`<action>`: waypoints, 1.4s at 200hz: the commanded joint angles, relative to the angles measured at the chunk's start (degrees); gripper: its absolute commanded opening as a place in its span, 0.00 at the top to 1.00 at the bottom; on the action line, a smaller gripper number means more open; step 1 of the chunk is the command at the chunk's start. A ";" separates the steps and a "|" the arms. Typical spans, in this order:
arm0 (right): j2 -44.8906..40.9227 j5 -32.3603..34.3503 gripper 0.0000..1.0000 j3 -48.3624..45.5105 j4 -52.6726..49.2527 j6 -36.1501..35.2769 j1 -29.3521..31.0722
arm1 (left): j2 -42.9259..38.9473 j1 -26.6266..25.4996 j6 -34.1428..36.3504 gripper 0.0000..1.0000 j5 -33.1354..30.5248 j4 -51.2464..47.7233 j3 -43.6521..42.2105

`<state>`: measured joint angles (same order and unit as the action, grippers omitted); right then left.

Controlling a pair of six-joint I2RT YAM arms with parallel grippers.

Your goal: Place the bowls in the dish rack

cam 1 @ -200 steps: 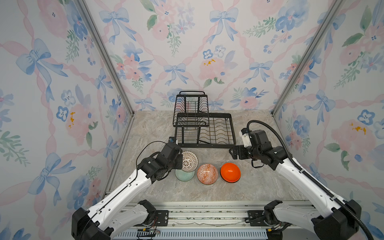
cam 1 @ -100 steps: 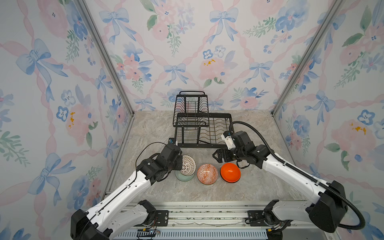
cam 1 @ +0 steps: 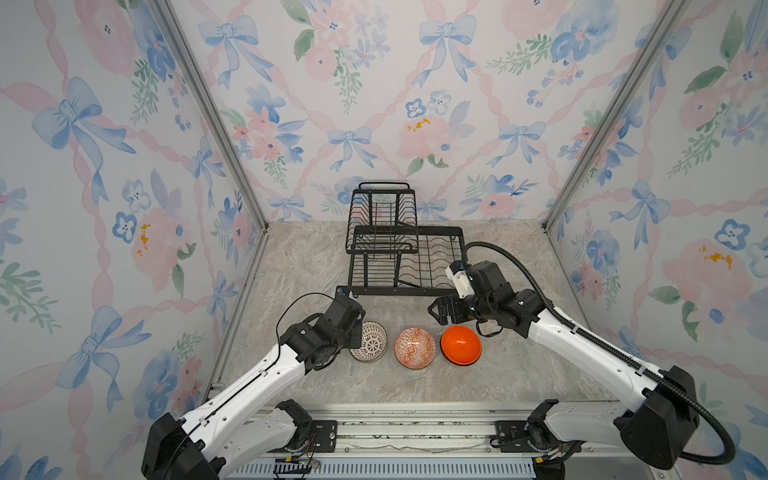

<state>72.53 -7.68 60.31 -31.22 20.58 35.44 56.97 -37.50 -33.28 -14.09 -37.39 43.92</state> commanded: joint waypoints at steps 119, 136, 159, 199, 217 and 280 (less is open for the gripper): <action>-6.11 0.73 0.03 -0.48 -6.87 -3.87 -7.84 | 5.48 -2.66 3.38 0.22 10.94 6.23 1.84; -6.76 0.93 0.03 -0.96 -7.19 -4.14 -8.55 | 6.09 -4.73 2.81 0.15 11.19 6.22 3.19; -7.94 1.22 0.03 -1.80 -7.19 -4.07 -8.99 | 8.81 -7.45 2.17 0.14 10.70 6.24 4.07; -10.17 1.53 0.03 -3.08 -7.19 -3.97 -9.26 | 14.15 -9.06 1.39 0.24 10.04 6.22 4.98; -10.95 1.51 0.03 -3.79 -7.02 -3.91 -9.36 | 15.80 -9.13 1.20 0.31 9.64 6.27 5.36; -12.05 1.26 0.03 -4.50 -7.05 -3.93 -9.93 | 19.45 -9.34 0.71 0.56 9.41 6.35 6.22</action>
<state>61.52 -6.87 56.73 -36.73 17.34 26.24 74.72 -46.48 -32.23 -4.19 -30.41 48.58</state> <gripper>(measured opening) 0.967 0.473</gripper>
